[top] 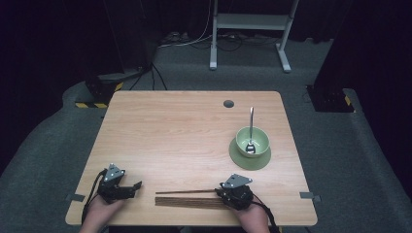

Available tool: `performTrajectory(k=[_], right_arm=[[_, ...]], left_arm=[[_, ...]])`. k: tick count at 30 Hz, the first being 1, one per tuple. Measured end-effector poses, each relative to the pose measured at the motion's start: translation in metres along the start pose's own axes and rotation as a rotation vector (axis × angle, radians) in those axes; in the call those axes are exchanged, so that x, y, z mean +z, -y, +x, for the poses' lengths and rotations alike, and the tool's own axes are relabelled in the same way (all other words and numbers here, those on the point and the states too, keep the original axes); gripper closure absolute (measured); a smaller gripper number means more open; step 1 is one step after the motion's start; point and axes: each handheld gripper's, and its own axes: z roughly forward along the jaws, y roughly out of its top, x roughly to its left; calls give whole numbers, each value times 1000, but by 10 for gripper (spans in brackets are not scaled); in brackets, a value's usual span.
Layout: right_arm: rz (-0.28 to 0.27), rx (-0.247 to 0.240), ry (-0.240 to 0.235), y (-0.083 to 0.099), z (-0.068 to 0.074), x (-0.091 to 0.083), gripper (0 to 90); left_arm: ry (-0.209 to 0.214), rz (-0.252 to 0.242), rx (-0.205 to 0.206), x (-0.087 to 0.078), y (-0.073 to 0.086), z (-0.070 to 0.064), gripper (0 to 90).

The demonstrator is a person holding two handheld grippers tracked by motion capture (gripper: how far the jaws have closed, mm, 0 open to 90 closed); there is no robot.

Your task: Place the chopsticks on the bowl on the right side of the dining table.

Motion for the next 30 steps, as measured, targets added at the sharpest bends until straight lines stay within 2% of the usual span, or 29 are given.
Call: performTrajectory(k=[17, 23, 26, 30], right_arm=[[-6, 54, 61, 6, -24, -6, 782], [-13, 69, 46, 8, -28, -7, 804], [-12, 61, 39, 8, -28, -7, 801], [-23, 34, 22, 10, -27, -7, 734]], left_arm=[[-1, -1, -1, 0, 0, 0, 148], [-1, -1, -1, 0, 0, 0, 149], [-1, -1, -1, 0, 0, 0, 150], [-1, -2, -1, 0, 0, 0, 150]])
